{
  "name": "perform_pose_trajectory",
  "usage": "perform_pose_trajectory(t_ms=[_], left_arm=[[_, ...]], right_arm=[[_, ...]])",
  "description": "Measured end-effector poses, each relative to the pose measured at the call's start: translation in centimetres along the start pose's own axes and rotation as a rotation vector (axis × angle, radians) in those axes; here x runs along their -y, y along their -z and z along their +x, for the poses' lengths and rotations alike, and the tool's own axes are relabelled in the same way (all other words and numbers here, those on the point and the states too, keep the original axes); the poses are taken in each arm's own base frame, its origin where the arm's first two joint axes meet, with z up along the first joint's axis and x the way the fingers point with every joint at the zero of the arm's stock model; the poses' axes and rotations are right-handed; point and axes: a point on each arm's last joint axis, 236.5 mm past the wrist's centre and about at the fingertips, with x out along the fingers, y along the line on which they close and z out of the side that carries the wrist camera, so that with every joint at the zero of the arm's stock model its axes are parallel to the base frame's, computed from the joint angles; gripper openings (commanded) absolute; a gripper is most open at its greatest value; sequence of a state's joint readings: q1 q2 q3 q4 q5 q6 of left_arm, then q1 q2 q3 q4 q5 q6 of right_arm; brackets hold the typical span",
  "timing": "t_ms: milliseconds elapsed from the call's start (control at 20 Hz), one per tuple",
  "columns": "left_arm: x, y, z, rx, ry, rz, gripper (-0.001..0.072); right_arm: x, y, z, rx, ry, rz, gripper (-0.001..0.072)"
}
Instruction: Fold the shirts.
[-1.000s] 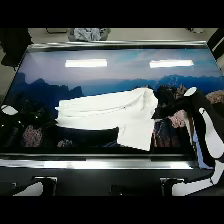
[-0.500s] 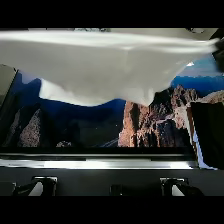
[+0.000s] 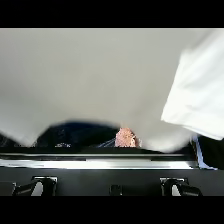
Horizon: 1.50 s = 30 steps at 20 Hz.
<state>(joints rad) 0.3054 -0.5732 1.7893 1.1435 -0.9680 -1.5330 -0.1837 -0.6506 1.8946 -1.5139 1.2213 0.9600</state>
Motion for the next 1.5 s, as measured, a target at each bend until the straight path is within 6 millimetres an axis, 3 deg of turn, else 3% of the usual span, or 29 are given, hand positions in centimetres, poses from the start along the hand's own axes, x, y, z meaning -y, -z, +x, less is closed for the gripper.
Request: perform_pose_trajectory(t_ms=[100, 200, 300, 400, 550, 650, 750, 850, 950, 1050, 1150, 1300, 1500], left_arm=[[-0.5, 1.9, 1.2, -0.075, -0.002, -0.025, 0.0025], [-2.0, 7.0, 3.7, -0.255, -0.014, -0.083, 0.0026], [-4.1, 14.1, 6.5, -0.479, -0.035, -0.145, 0.0026], [-6.6, 23.4, 8.9, -0.736, -0.057, -0.208, 0.0025], [-10.3, 38.4, 9.7, -1.096, -0.100, -0.311, 0.0026], [-12.1, 46.7, 9.4, -1.267, -0.133, -0.373, 0.0026], [-13.5, 53.1, 9.5, -1.371, -0.160, -0.434, 0.0026], [-14.3, 57.7, 10.3, -1.417, -0.167, -0.493, 0.0027], [-14.6, 60.8, 11.6, -1.434, -0.149, -0.531, 0.0027], [-14.9, 62.7, 12.9, -1.431, -0.131, -0.547, 0.0027], [-15.0, 63.4, 13.6, -1.432, -0.099, -0.538, 0.0026], [-14.2, 63.2, 12.5, -1.511, -0.019, -0.515, 0.0026], [-13.5, 63.3, 6.3, -1.782, 0.029, -0.458, 0.0026]], right_arm=[[-0.6, 1.2, 1.4, -0.051, -0.029, 0.013, 0.0043], [-2.4, 4.2, 4.7, -0.175, -0.114, 0.019, 0.0043], [-6.0, 9.6, 9.2, -0.383, -0.263, 0.028, 0.0043], [-11.3, 16.4, 13.7, -0.619, -0.464, 0.052, 0.0043], [-19.9, 25.8, 18.9, -0.888, -0.740, 0.109, 0.0043], [-25.3, 30.9, 21.8, -0.995, -0.862, 0.133, 0.0043], [-30.3, 34.5, 24.4, -1.034, -0.926, 0.155, 0.0044], [-33.8, 36.9, 27.1, -1.026, -0.922, 0.189, 0.0044], [-35.9, 38.3, 29.8, -0.990, -0.874, 0.237, 0.0044], [-36.7, 38.4, 32.0, -0.941, -0.819, 0.287, 0.0043], [-37.1, 38.6, 32.4, -0.939, -0.811, 0.303, 0.0043], [-36.7, 38.0, 29.5, -1.008, -0.881, 0.269, 0.0043], [-35.7, 37.8, 23.5, -1.162, -1.001, 0.196, 0.0043]])
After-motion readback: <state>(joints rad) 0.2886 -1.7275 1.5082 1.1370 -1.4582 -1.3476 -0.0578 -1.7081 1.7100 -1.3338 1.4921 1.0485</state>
